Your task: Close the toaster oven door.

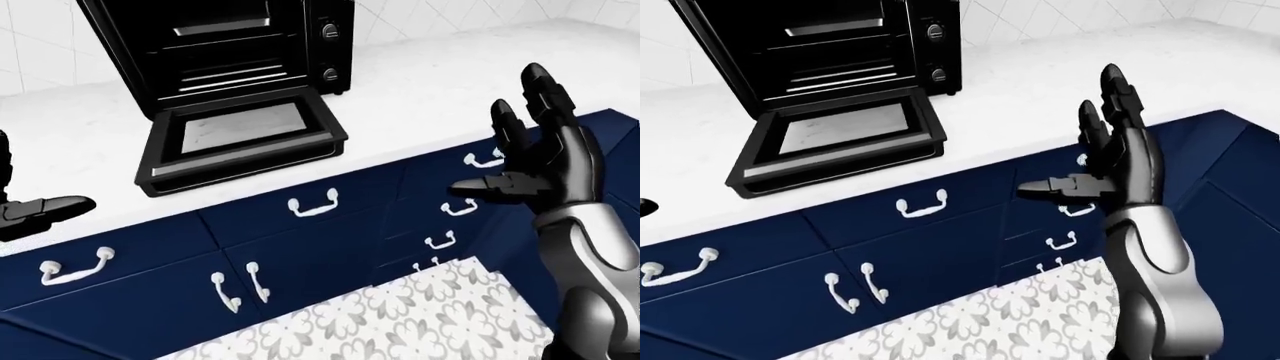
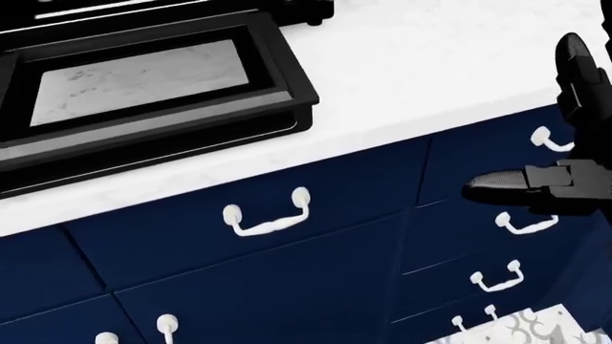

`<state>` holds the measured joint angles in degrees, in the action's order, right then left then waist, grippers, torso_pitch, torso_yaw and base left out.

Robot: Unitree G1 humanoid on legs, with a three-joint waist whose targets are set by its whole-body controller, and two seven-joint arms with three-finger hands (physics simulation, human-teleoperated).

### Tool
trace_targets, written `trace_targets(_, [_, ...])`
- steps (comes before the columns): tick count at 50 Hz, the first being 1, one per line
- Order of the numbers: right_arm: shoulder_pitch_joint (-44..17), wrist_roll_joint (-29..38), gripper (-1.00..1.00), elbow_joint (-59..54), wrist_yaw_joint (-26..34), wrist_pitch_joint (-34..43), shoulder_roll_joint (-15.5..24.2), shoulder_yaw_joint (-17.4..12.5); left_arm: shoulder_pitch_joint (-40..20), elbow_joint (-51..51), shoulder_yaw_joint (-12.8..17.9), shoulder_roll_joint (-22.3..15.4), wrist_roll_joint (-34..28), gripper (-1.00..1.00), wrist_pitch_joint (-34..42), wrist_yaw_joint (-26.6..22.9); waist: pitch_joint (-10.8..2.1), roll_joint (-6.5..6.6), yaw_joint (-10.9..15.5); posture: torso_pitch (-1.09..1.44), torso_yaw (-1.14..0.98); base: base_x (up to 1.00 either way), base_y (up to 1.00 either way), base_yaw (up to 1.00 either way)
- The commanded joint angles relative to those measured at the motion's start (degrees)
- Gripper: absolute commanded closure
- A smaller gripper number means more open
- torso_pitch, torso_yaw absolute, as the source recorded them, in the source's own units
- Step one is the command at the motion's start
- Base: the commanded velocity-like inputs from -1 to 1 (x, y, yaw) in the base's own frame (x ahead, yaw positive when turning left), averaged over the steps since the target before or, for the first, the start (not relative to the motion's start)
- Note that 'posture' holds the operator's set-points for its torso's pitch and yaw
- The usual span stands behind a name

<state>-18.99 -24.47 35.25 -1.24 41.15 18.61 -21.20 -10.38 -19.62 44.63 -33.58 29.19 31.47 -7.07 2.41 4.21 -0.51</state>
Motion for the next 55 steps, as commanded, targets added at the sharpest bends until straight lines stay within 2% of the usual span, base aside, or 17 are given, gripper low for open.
trace_targets(1, [-1.0,-0.1,-1.00,1.3,0.3,-1.5,0.3,0.1,-0.7,-1.0,0.9,-1.1,0.0,-1.00,-1.4,0.1,-1.38,1.78,0.1,0.00,0.00,0.00,0.09,0.00])
trace_targets(2, [-1.0,-0.2,-1.00,1.5,0.3,-1.4,0.3,0.1,-0.8,-1.0,1.0,-1.2,0.1,-1.00,-1.3,0.2,-1.24,0.66,0.3,0.00,0.00,0.00,0.09,0.00])
trace_targets(4, [-1.2,-0.2,-1.00,1.4,0.3,-1.3,0.3,0.0,-0.7,-1.3,1.0,-1.2,0.2,-1.00,-1.1,0.3,-0.48,0.52,0.4,0.00,0.00,0.00,0.09,0.00])
trace_targets(11, [-1.5,-0.3,-1.00,1.6,0.1,-0.9,0.4,0.1,-1.0,-1.1,1.1,-1.5,0.3,-1.00,-0.9,0.3,-0.67,-3.49,0.4,0.00,0.00,0.00,0.09,0.00])
trace_targets(13, [-1.4,-0.2,-1.00,1.6,0.1,-0.9,0.4,0.0,-0.9,-1.1,1.1,-1.5,0.3,-1.00,-1.0,0.3,-0.80,-5.53,0.5,0.00,0.00,0.00,0.09,0.00])
trace_targets(14, [-1.3,-0.2,-1.00,1.5,0.2,-1.1,0.3,0.0,-0.8,-1.2,1.0,-1.4,0.3,-1.00,-1.1,0.2,-1.36,-7.23,0.5,0.00,0.00,0.01,0.09,0.00])
trace_targets(15, [-1.2,-0.1,-1.00,1.5,0.2,-1.2,0.3,0.0,-0.9,-1.2,1.0,-1.5,0.3,-1.00,-1.0,0.2,-1.02,-6.27,0.3,0.00,0.00,0.00,0.09,0.00])
trace_targets(16, [-1.3,-0.2,-1.00,1.5,0.2,-1.2,0.3,0.0,-0.9,-1.3,1.1,-1.5,0.3,-1.00,-1.0,0.2,0.25,-5.62,0.2,0.00,0.00,0.00,0.05,0.00])
trace_targets(19, [-1.1,0.0,-1.00,1.3,0.4,-1.6,0.3,0.1,-0.9,-1.2,1.1,-1.5,0.3,-1.00,-1.1,0.2,-0.83,-2.88,0.1,0.00,0.00,0.01,0.05,0.00])
trace_targets(21, [-0.9,0.2,-1.00,1.2,0.6,-1.9,0.2,0.2,-0.9,-1.2,1.0,-1.5,0.2,-1.00,-1.1,0.2,-0.27,-3.30,0.1,0.00,0.00,0.00,0.02,0.00])
trace_targets(40, [-0.5,0.6,-1.00,2.0,1.2,-1.8,-0.1,0.2,-0.8,-1.2,1.3,-1.5,0.3,-1.00,-1.1,0.1,-1.08,-3.45,0.5,0.00,0.00,0.00,0.00,0.00])
trace_targets(42, [-0.6,0.6,-1.00,1.9,1.4,-1.8,0.0,0.1,-0.8,-1.3,1.3,-1.5,0.3,-1.00,-1.1,0.2,-2.06,-3.20,0.4,0.00,0.00,0.04,0.00,0.00])
trace_targets(45, [-0.6,0.7,-1.00,1.9,1.5,-1.9,0.0,0.2,-0.8,-1.3,1.2,-1.5,0.3,-1.00,-1.1,0.2,-0.72,-3.10,0.4,0.00,0.00,0.10,0.00,0.00])
trace_targets(50, [-0.7,1.1,-1.00,1.5,1.4,-2.2,0.0,0.2,-0.8,-1.3,1.2,-1.5,0.3,-1.00,-1.2,0.1,-0.51,-3.24,0.3,0.00,0.00,0.11,0.00,0.00])
trace_targets(51, [-0.7,3.1,-1.00,0.0,0.9,-3.6,-0.1,0.9,-0.8,-1.3,1.2,-1.5,0.2,-1.00,-1.2,0.1,0.46,-3.16,0.4,0.00,0.00,0.00,0.00,0.00])
trace_targets(53, [-1.8,0.1,-1.00,-0.1,-0.7,-1.2,-1.4,-0.7,-0.8,-1.5,1.3,-1.6,0.3,-1.00,-1.1,0.2,-1.02,-3.08,0.3,0.00,0.00,0.00,0.00,0.00])
trace_targets(55, [-2.9,0.5,-1.00,-1.2,-4.2,-1.1,-0.8,-0.6,-0.8,-1.4,1.4,-1.7,0.3,-1.00,-1.1,0.1,-1.20,-3.04,0.3,0.00,0.00,0.00,0.00,0.00])
